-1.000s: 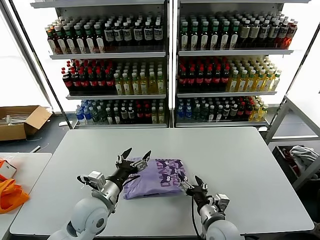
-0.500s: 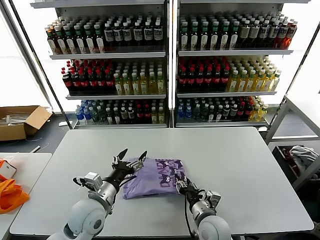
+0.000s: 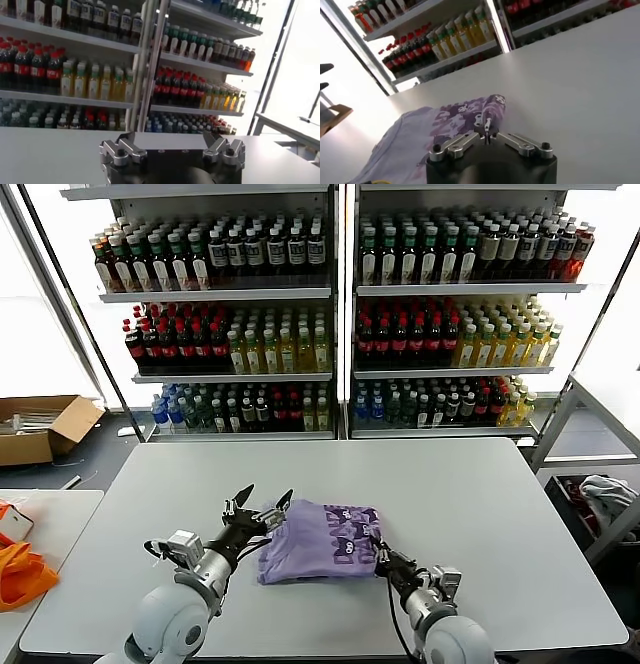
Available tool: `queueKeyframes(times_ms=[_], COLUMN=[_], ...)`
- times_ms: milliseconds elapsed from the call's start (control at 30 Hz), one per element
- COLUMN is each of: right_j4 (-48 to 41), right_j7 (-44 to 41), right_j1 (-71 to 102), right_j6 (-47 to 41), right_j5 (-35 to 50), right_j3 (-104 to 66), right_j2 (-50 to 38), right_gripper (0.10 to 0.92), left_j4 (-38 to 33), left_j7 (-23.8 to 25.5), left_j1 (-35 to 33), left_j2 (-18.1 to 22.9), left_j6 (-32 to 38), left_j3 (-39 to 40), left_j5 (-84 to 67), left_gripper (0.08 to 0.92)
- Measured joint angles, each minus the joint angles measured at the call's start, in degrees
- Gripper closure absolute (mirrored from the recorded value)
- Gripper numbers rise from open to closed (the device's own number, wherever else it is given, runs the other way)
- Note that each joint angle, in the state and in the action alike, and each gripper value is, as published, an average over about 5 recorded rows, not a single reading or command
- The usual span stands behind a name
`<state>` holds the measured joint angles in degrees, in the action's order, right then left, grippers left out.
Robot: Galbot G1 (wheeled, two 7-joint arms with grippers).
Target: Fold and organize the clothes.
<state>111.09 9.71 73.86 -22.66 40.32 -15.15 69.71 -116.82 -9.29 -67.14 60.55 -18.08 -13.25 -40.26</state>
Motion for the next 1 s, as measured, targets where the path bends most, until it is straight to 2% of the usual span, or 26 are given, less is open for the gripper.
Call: queueKeyframes(times_ms=[267,367,767,1000], right_j4=[1.57,2.49,6.69,3.42], right_j7=[-2.08,-2.23,-0.25,2.29], right_j1=[3.17,4.31,3.57,-2.71], right_j6=[-0.19,-0.17,1.39,0.85], right_j5=[-3.43,-4.67,-12.05,-16.65], right_j3=[-4.56,-6.13,-8.13,-0.53], right_j2=[-5.55,-6.64,-4.29,0.70], right_gripper=[0.899,0.867,0.531,0.323], left_j4=[-0.26,-0.47,-1.11,-1.93], left_j7=[0.23,0.35,0.81,0.84], left_j1=[0.05,-0.04,-0.74,-1.51], left_j2=[0.63,0.71,0.21,0.18], left_j6=[-0.10,-0.09,-0.03,-0.05], left_j3=[0.13,0.12,-0.88,-1.60], left_j5=[0.10,0.12,0.20,0.37], left_gripper=[0.177,0.177,0.177,0.177])
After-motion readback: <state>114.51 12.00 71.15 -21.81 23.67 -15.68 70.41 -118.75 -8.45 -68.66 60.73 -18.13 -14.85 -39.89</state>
